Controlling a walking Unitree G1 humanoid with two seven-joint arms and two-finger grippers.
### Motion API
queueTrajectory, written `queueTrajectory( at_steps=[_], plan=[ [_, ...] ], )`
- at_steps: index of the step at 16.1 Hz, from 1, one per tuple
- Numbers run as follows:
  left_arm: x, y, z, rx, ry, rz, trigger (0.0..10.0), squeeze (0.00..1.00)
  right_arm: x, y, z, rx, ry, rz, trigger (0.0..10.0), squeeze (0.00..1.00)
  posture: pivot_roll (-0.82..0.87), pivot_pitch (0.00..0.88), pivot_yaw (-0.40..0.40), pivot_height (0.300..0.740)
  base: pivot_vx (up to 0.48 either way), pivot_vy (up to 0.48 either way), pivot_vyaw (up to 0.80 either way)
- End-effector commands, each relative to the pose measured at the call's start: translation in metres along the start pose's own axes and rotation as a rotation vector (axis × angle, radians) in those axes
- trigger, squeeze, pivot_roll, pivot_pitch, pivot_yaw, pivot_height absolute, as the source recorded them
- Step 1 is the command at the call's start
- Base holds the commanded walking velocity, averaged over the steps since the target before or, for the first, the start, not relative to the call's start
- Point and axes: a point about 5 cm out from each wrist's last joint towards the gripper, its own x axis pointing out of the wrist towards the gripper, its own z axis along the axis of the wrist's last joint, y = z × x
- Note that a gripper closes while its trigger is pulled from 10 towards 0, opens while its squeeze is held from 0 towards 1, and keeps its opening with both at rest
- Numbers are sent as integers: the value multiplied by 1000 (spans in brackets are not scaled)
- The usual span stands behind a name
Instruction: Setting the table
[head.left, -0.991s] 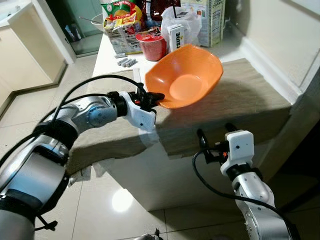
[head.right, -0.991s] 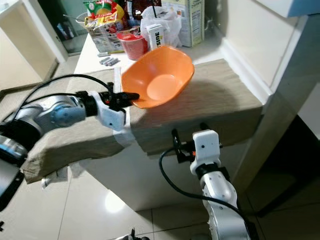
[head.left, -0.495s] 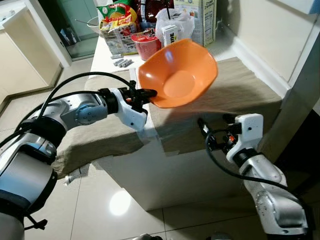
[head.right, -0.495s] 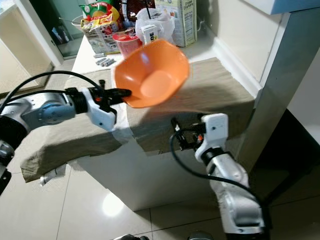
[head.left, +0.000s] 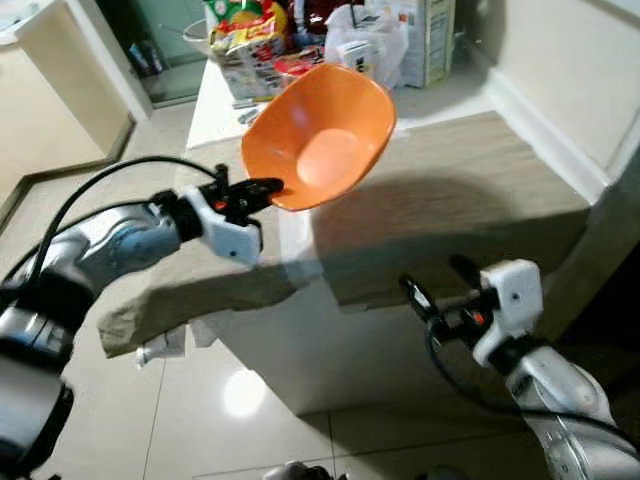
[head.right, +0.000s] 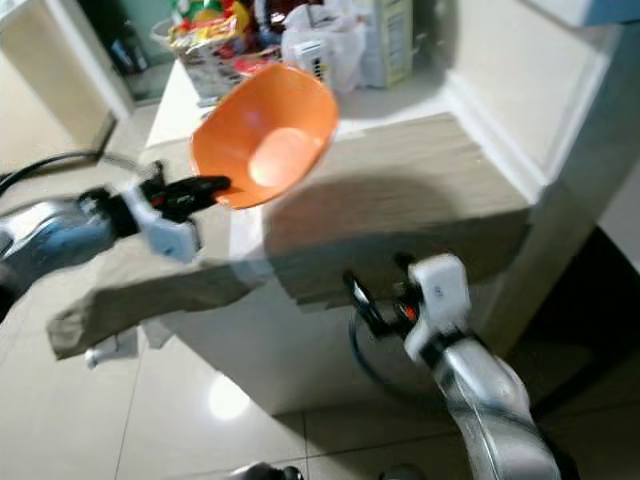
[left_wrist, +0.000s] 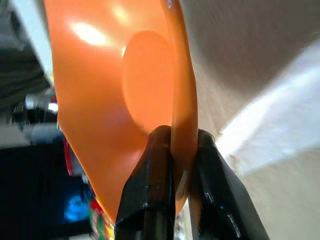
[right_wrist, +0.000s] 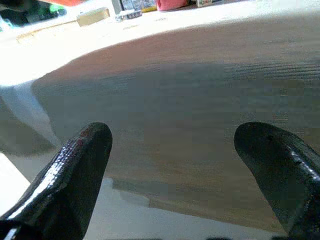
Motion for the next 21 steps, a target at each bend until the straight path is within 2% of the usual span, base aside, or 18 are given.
queueTrajectory(
  at_steps=[1,2,3,4,5,6,7,8,9,11,13,14,16,17,18,19,20,21],
  plan=[
    [-6,13,1,-59,13,91,0,0,-2,4,11,-89,-72,0,10000,0,-185,9,161,736,0,0,0],
    [-7,8,4,-160,28,127,0,0,-3,6,11,-126,-78,2,10000,0,-186,6,159,736,0,0,0],
    [-8,2,10,-304,45,180,0,0,-5,9,15,-144,-99,-4,10000,0,-187,2,154,736,0,0,0],
    [-10,-1,12,-392,55,212,0,0,-5,11,17,-138,-110,0,10000,0,-187,0,150,736,0,0,0],
    [-17,-9,21,-609,74,269,0,0,-4,14,24,-106,-129,15,10000,0,-188,0,145,736,0,0,0],
    [-20,-10,25,-654,72,279,0,0,-3,13,26,-94,-138,15,10000,0,-188,0,145,736,0,0,0],
    [-23,-6,43,-794,36,315,0,0,1,10,34,-59,-163,20,10000,0,-178,0,138,736,0,0,0],
    [-23,-4,48,-831,25,327,0,0,3,9,36,-51,-175,20,10000,0,-178,0,138,736,0,0,0],
    [-19,5,63,-974,-21,393,0,0,10,8,43,-66,-216,19,10000,0,-166,0,131,736,0,0,0],
    [-12,12,79,-1038,-67,429,0,0,18,10,45,-109,-252,-9,10000,0,-154,0,124,736,0,0,0],
    [-12,13,82,-1053,-57,440,0,0,23,10,43,-109,-261,-64,10000,0,-150,0,121,736,0,0,0],
    [-15,15,85,-1106,-43,445,0,0,24,12,43,-102,-266,-74,10000,0,-150,0,121,736,0,0,0],
    [-15,9,85,-1327,4,517,0,0,27,14,42,-87,-269,-85,10000,0,-149,0,131,736,0,0,0],
    [-16,0,77,-1510,76,610,0,0,30,15,40,-83,-268,-105,10000,0,-149,0,133,736,0,0,0],
    [-18,-13,69,-1632,150,690,0,0,33,15,38,-74,-268,-133,10000,0,-148,0,131,736,0,0,0],
    [-24,-30,64,-1712,232,762,0,0,34,17,37,-62,-271,-157,10000,0,-146,0,128,736,0,0,0],
    [-27,-34,67,-1728,247,777,0,0,34,18,37,-70,-277,-164,10000,0,-145,0,126,736,0,0,0],
    [-26,-28,75,-1690,222,754,0,0,32,18,38,-85,-285,-170,10000,0,-145,0,125,736,0,0,0]
  ],
)
